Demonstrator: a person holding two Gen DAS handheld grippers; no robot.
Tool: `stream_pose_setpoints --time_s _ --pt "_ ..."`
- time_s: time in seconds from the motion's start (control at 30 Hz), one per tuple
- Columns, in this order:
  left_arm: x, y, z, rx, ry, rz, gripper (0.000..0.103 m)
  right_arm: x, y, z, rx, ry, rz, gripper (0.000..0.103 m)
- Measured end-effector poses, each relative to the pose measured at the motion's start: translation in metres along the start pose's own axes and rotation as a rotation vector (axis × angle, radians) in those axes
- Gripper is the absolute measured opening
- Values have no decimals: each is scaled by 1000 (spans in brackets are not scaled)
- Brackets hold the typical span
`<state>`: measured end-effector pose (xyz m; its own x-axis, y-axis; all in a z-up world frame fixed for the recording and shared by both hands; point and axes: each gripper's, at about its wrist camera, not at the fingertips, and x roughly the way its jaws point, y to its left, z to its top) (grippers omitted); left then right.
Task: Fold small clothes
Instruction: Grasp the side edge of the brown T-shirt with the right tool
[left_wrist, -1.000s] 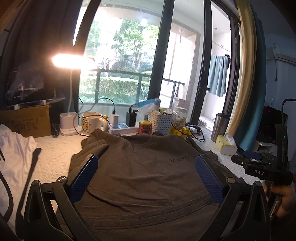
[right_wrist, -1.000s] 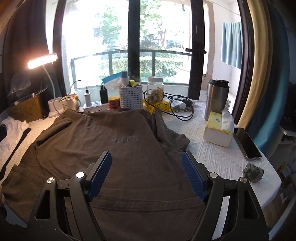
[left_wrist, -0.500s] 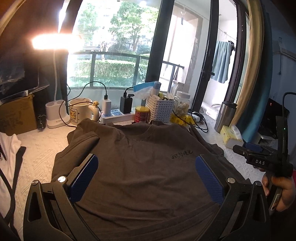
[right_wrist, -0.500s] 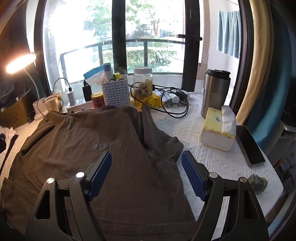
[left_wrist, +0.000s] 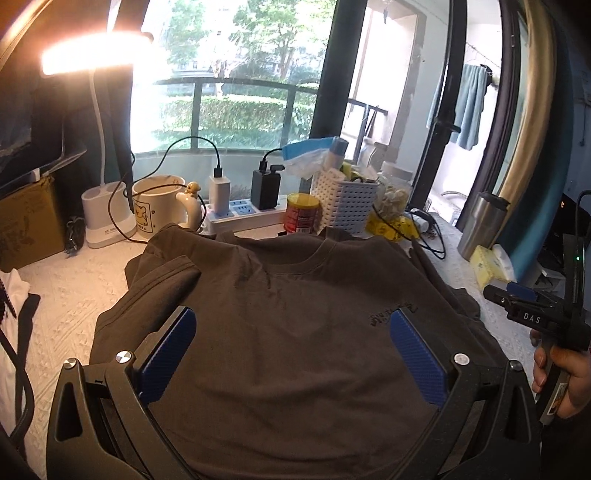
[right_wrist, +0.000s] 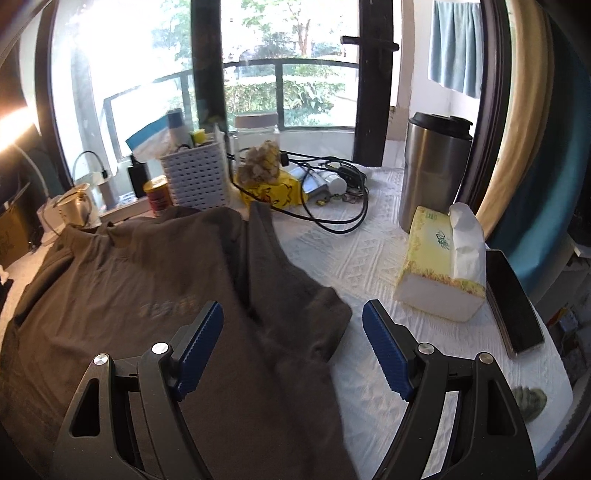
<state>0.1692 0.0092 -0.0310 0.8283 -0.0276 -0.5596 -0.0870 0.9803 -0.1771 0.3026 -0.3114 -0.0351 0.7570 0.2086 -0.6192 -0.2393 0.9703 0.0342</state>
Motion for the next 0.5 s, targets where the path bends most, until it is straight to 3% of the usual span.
stream_pose_setpoints --time_s 0.5 --pt "62 19 12 -51 115 58 103 88 -21 33 -18 111 49 81"
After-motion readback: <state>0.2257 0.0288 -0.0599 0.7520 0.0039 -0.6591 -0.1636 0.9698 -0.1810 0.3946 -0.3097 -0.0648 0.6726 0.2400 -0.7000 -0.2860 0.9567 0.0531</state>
